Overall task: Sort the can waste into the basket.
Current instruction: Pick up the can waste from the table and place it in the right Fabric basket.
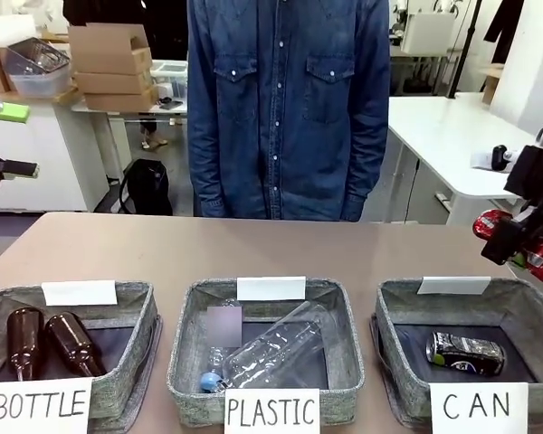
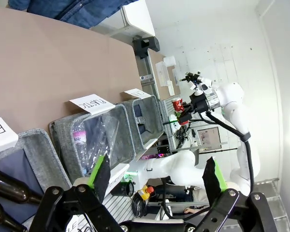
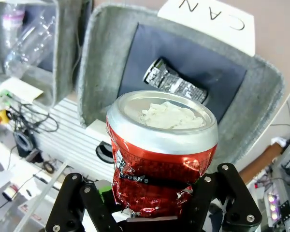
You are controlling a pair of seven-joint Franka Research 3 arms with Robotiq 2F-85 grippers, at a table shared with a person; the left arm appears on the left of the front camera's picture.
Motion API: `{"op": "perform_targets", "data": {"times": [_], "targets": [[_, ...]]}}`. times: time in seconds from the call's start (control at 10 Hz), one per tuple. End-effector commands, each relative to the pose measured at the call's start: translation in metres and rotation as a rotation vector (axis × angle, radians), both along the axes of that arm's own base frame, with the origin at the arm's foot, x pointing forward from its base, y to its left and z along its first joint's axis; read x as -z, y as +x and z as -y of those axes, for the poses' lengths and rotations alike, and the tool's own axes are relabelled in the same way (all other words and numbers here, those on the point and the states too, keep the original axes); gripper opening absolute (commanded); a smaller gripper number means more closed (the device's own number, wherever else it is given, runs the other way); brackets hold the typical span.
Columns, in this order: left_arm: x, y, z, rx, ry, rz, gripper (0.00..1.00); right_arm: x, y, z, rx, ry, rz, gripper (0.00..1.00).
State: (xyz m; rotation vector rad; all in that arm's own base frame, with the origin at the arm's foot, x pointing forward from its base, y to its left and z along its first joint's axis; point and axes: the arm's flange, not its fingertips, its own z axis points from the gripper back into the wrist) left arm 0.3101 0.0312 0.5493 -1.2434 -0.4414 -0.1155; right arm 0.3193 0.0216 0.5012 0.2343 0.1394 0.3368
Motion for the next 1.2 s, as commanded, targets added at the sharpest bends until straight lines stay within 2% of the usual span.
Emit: {"op": "perform_targets", "data": {"times": [0.0,0.1,0.2,0.4,0.6,0.7,0.8,1.1], "targets": [[0.0004,-0.0020,-0.0034,0.013,0.006,0.011,1.00,-0.0003,0.0081,0.0058,-0.017,0.007,0.007,0.00],[0.0004,-0.0020,-0.0034,0.013,0.006,0.011,1.00,-0.0003,0.0084,0.0061,-0.020,0.007,0.001,0.19],[0.0004,-0.0020,-0.0034,0.013,0.006,0.011,1.00,0.0001,0.0084,0.0068,-0.022,0.001,0.002,0.59],[0.0004,-0.0020,-0.0034,0.013,0.006,0.011,1.00,-0.0004,0.0092,0.0070,-0.015,0.000,0.001,1.00],[0.0004,-0.0020,-0.0034,0.013,0.006,0.011,1.00,0.0001,0.0117,0.0067,-0.017,-0.005,-0.003,1.00],[0.0004,-0.0020,-0.0034,0.013,0.006,0.011,1.00,-0.0007,0.0128,0.0071,-0.008,-0.008,-0.005,0.93],[0.0004,-0.0020,-0.0034,0.013,0.006,0.011,1.00,-0.0013,0.0131,0.0076,-0.008,-0.003,-0.002,1.00],[0.0004,-0.0020,-0.0034,0.013,0.006,0.011,1.00,-0.0015,0.0142,0.0071,-0.011,0.003,-0.001,1.00]]}}
